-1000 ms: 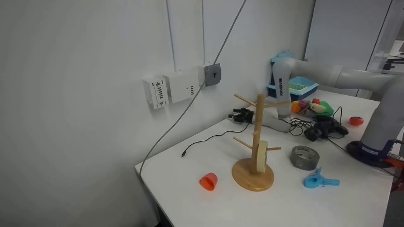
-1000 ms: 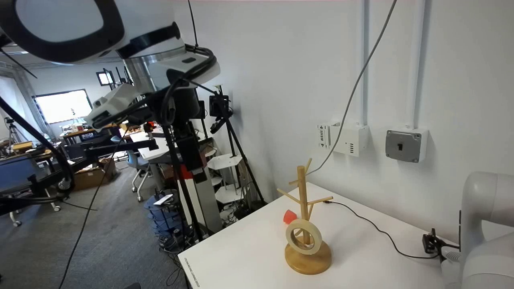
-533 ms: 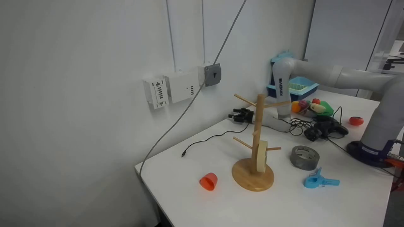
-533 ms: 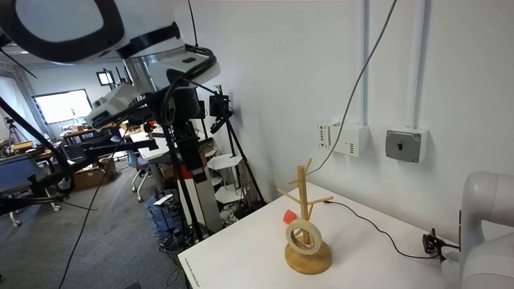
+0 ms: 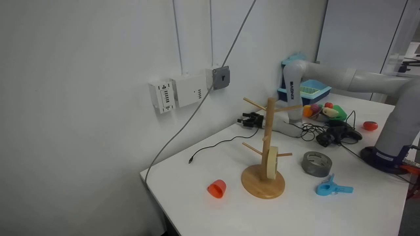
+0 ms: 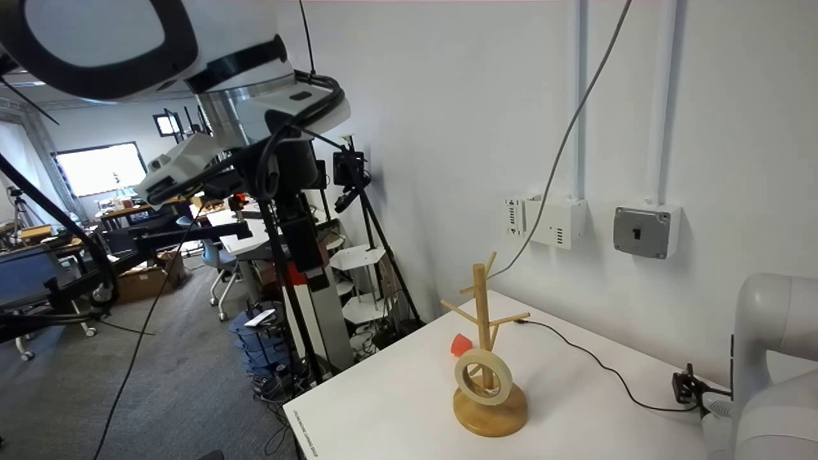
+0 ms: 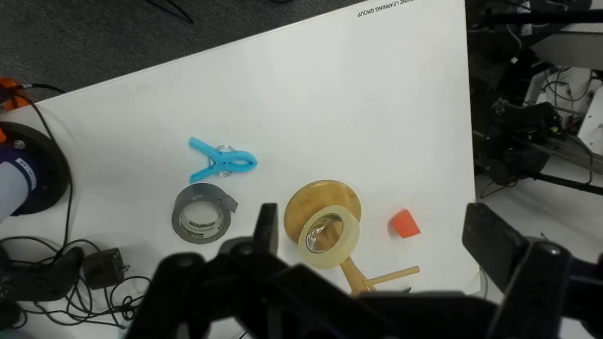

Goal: Remove the tape off of the wooden holder then put the dark brown tape on the bottom position of the wooden holder then put the peg on the top position of the wooden holder

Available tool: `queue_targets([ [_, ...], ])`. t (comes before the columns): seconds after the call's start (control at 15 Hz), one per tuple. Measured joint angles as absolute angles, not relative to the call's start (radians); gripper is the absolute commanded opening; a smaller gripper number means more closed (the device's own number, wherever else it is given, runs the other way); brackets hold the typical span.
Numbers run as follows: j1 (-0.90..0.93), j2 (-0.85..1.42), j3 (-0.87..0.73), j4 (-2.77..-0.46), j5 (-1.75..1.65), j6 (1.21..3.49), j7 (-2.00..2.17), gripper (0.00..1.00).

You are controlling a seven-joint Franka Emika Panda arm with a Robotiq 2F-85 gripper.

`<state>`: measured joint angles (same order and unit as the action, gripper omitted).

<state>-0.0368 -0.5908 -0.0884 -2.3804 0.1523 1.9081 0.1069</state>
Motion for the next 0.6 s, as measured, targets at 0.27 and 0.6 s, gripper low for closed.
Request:
queue_targets([
  [0.27,-0.037,-0.591,-0.088,-2.380,0.152,1.908,0.107,1.00],
  [0.6,-0.038,-0.574,-0.078,-2.395,0.150,1.912,0.107,1.00],
])
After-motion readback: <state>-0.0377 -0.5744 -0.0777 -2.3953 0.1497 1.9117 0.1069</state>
